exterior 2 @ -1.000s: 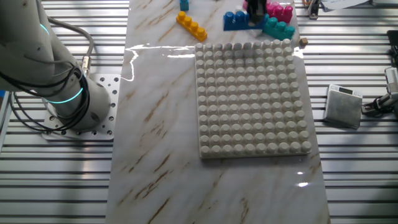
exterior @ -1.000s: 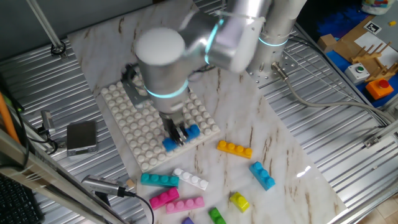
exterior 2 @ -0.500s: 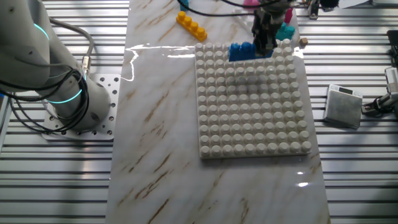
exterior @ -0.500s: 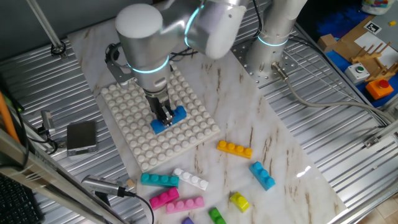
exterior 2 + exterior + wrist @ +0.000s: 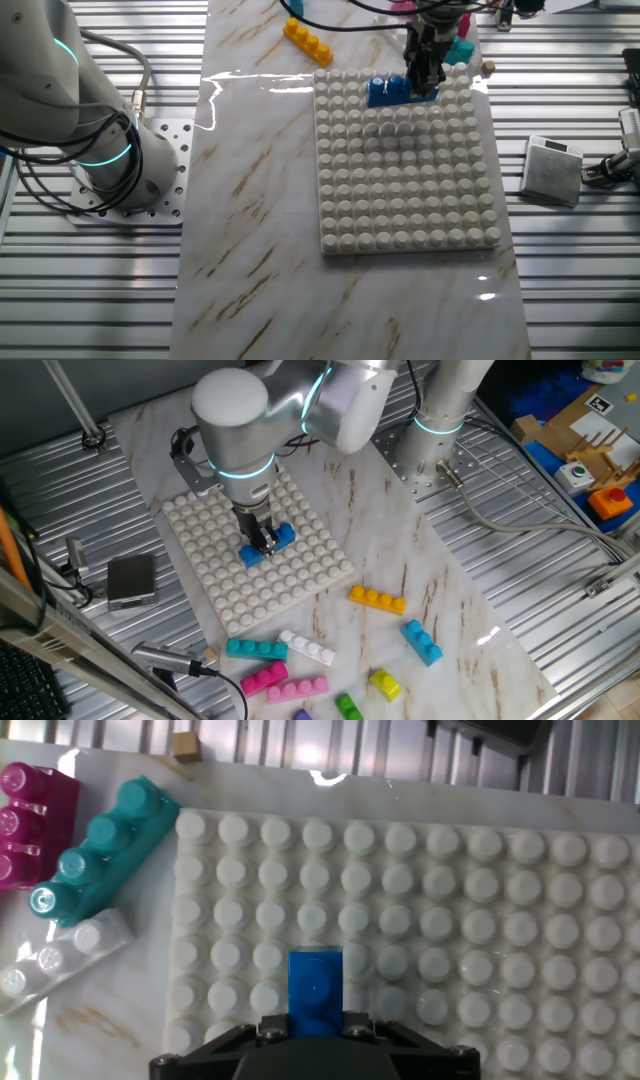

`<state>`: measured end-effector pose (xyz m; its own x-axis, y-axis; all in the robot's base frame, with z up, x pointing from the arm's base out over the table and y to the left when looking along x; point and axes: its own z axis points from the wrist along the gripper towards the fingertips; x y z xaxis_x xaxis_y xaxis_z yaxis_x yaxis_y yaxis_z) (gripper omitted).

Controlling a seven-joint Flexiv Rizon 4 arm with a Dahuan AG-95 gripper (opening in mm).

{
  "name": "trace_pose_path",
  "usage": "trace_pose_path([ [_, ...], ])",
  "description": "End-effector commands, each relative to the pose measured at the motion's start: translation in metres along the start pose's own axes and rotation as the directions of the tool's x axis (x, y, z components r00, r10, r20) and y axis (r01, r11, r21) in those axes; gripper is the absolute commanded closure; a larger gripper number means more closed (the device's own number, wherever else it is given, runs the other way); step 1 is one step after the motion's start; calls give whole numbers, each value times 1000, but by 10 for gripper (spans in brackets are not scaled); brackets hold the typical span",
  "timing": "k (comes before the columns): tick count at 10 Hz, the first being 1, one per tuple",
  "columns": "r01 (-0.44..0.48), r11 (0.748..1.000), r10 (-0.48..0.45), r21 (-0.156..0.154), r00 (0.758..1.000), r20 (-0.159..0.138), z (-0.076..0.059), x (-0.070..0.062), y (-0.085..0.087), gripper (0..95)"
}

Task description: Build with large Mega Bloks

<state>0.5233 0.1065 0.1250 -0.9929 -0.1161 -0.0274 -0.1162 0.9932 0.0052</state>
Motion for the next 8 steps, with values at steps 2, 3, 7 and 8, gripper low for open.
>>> trace_pose_path([
  [2,28,999,-28,-21,999,-17,0,-2,3,950],
  [3,22,1000,-22,-21,999,-23,-1,-1,3,950],
  [7,16,1000,-17,-25,1000,-22,-2,0,3,950],
  [8,11,1000,-11,-25,1000,-18,-2,0,3,950],
])
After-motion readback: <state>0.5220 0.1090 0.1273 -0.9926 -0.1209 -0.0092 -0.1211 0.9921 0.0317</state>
